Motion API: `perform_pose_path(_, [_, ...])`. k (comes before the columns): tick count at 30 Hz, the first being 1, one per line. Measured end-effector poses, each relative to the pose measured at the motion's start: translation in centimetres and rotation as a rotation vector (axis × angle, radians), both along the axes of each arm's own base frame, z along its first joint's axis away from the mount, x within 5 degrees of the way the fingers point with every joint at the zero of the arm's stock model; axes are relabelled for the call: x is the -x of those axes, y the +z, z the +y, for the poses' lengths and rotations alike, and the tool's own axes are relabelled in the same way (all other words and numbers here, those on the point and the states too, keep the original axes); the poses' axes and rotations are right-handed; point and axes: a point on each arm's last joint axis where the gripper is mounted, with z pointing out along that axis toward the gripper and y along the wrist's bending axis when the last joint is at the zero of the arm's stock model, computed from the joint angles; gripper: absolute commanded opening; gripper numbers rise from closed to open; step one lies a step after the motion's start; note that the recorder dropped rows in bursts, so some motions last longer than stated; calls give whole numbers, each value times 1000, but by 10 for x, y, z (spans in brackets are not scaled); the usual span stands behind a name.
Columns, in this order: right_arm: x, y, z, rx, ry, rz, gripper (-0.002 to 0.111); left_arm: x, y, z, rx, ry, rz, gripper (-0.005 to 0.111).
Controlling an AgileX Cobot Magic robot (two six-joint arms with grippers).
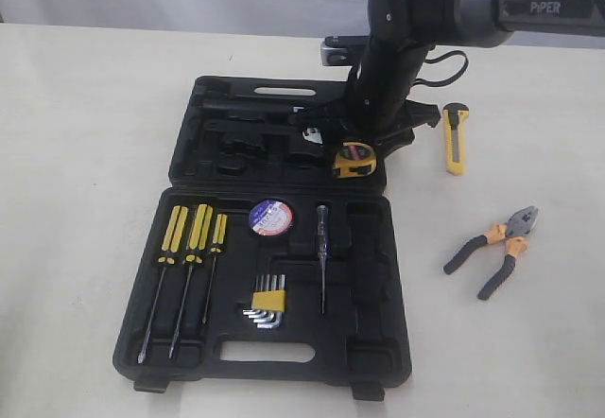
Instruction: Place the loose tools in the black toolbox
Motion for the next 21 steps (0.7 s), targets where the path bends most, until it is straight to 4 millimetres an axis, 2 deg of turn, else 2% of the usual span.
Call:
perform_pose_path(8, [-2, 1, 1, -9, 0, -26, 78, 0, 0, 0, 0, 0, 0, 0])
perform_pose_path(10, [-3, 1, 1, -13, 0, -37, 81, 0, 0, 0, 0, 0, 0, 0])
perform_pose_path(16, [-3, 2, 1, -15, 0, -41, 80, 0, 0, 0, 0, 0, 0, 0])
perform_pose_path(21, [-1, 16, 0, -22, 2, -63, 74, 0, 0, 0, 0, 0, 0, 0])
